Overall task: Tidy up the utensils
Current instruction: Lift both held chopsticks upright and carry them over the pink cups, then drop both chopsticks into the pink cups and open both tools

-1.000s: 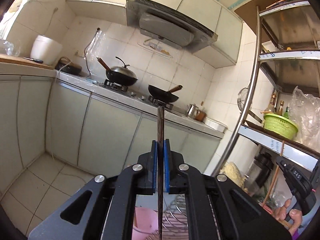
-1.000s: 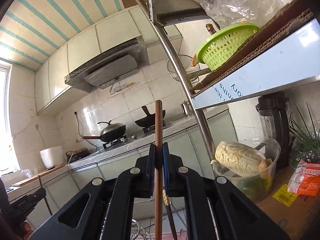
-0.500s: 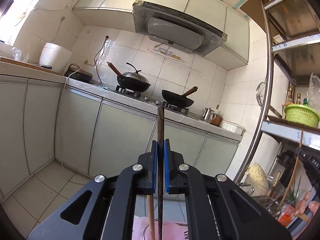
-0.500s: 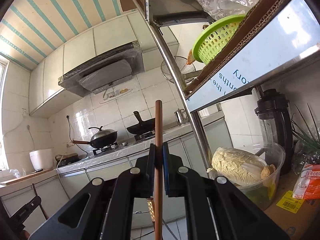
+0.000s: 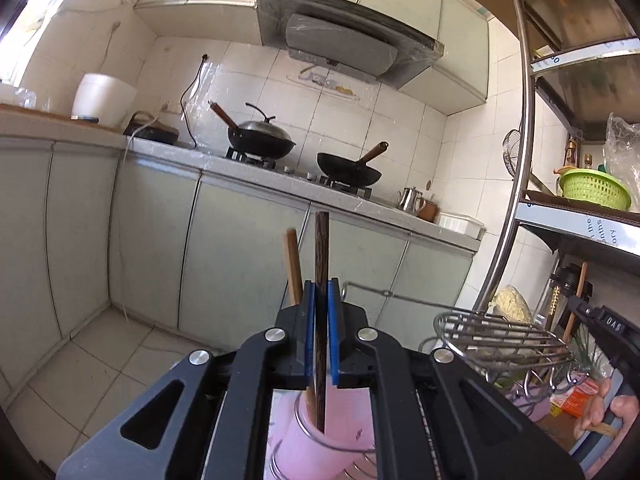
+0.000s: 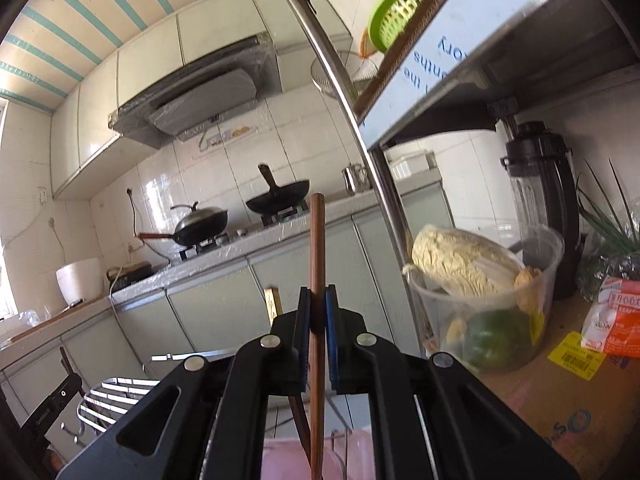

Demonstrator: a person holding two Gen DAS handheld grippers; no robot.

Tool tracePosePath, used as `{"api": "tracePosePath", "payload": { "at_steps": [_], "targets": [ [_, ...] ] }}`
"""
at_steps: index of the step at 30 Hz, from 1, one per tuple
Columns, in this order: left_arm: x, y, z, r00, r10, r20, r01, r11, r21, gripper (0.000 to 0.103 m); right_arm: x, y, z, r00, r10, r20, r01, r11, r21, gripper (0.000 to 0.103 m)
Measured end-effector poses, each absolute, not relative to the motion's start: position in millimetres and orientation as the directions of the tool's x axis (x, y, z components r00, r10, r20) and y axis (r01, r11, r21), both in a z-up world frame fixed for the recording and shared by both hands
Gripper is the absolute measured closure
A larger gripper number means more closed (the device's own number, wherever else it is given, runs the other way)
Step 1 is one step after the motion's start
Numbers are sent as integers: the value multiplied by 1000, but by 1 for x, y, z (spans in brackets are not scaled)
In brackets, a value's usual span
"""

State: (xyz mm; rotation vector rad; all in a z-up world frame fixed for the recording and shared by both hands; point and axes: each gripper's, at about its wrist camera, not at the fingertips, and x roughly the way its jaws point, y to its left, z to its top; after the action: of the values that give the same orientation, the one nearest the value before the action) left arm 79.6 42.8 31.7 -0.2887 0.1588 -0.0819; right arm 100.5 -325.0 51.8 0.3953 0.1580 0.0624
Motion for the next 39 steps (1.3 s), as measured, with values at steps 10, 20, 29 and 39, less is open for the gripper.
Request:
{"api": "tracePosePath", "payload": {
  "at_steps": [10, 20, 29, 39],
  "targets": [
    [63, 50, 12, 968, -118, -220, 29, 928, -372, 98, 90, -317, 29, 948, 162, -273, -47, 922, 384, 97],
    [113, 48, 26, 944, -158, -290, 67, 951, -302, 98, 123, -316, 43, 882, 255, -396, -90, 916, 390, 96],
    [124, 43, 20, 901, -218, -376, 107, 950, -293, 97, 131, -312, 42, 846, 249, -471, -75, 931, 358, 96],
    [110, 58, 36, 904, -197, -380, 73, 946, -316, 65, 126, -317, 43, 811, 279, -513, -67, 917, 393, 84]
  ]
}}
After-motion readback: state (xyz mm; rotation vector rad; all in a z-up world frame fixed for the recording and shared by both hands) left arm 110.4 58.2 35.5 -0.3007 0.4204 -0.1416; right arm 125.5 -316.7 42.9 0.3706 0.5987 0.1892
